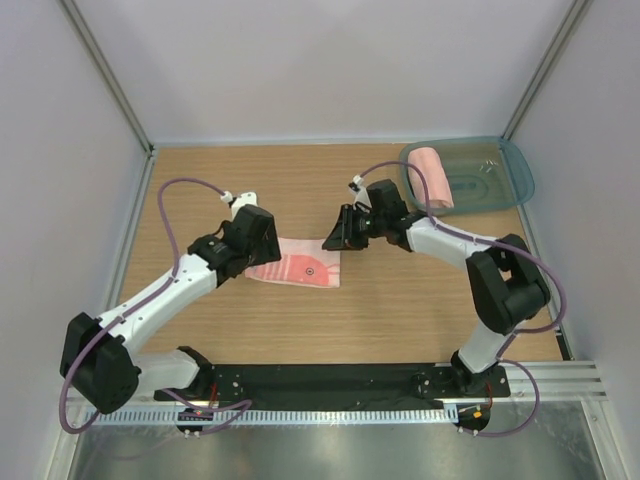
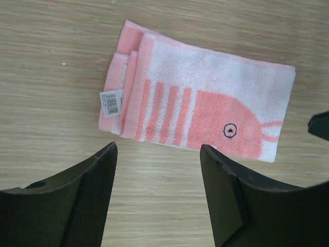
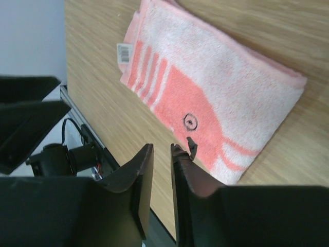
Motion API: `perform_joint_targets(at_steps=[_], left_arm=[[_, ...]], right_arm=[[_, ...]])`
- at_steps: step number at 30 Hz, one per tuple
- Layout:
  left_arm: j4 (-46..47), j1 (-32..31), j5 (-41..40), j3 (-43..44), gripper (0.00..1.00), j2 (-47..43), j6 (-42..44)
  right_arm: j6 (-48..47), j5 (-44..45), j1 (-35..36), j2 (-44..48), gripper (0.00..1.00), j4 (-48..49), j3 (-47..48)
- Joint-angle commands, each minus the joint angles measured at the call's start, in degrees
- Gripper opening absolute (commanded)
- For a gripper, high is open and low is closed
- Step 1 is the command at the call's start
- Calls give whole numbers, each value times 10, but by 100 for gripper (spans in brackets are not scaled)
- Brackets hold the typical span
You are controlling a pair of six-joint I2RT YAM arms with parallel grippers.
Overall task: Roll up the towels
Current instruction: Fold the towel, then roll the towel
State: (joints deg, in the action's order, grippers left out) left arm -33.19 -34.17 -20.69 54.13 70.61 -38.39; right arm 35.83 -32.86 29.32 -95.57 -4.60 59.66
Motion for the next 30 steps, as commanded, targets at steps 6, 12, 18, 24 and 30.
perform_joint_targets(at_steps=[6,12,18,24,30], left_arm=[[-9,-36,-38,6,66,-1,-7],[-13,-42,-41,-2,65,-7,-8],[-13,-50,-47,4,65,2,-7],[-13,-75,-65,27,64,32,4],[-30,-128,-147,72,62,49,13]], right_arm=[[48,-53,-36,-144,15,116,55],[88,-89,-69,-224,6,216,34],[108,-95,-69,-246,3,282,-30],[108,-92,-70,-217,2,283,-53],[89,-74,-69,-109,37,189,-4]])
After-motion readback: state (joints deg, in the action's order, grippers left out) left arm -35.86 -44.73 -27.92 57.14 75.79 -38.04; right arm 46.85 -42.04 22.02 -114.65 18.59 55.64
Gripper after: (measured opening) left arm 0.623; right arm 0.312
